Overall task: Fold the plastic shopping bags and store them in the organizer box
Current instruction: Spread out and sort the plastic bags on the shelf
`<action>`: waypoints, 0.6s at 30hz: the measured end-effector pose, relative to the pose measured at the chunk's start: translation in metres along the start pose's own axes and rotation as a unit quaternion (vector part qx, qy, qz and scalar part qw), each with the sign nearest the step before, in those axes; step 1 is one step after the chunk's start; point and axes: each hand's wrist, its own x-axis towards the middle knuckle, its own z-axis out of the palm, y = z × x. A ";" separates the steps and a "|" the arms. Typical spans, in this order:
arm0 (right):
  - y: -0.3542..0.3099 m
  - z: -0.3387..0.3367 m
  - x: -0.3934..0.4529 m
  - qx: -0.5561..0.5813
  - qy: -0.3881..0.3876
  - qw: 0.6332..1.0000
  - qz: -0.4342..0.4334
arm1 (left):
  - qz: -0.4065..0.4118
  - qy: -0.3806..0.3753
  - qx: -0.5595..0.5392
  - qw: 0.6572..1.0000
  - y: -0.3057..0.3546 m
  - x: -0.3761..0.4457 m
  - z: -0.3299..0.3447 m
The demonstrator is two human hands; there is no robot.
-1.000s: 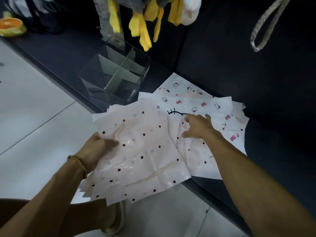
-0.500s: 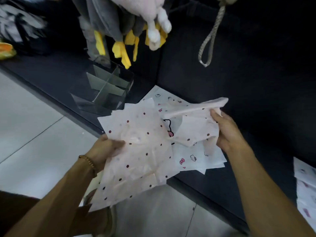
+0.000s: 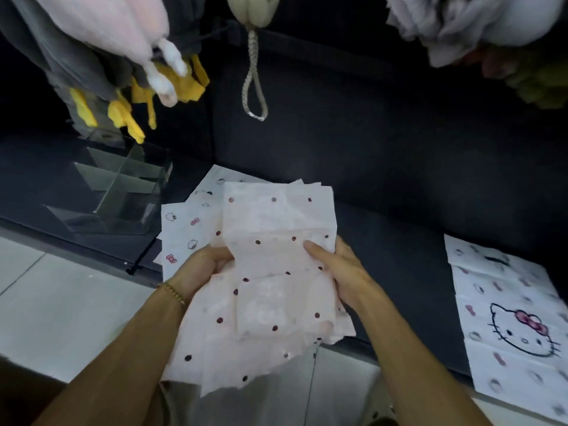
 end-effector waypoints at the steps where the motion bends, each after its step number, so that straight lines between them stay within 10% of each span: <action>1: 0.003 -0.008 -0.005 0.000 0.022 1.000 0.010 | 0.011 -0.015 -0.001 1.000 -0.001 0.003 0.010; 13: -0.020 -0.186 -0.047 -0.067 0.414 0.902 -0.102 | -0.014 -0.199 -0.012 0.980 -0.035 0.069 0.213; 18: 0.011 -0.250 -0.024 -0.078 0.405 0.908 0.080 | -0.067 -0.099 0.068 0.991 -0.091 0.122 0.251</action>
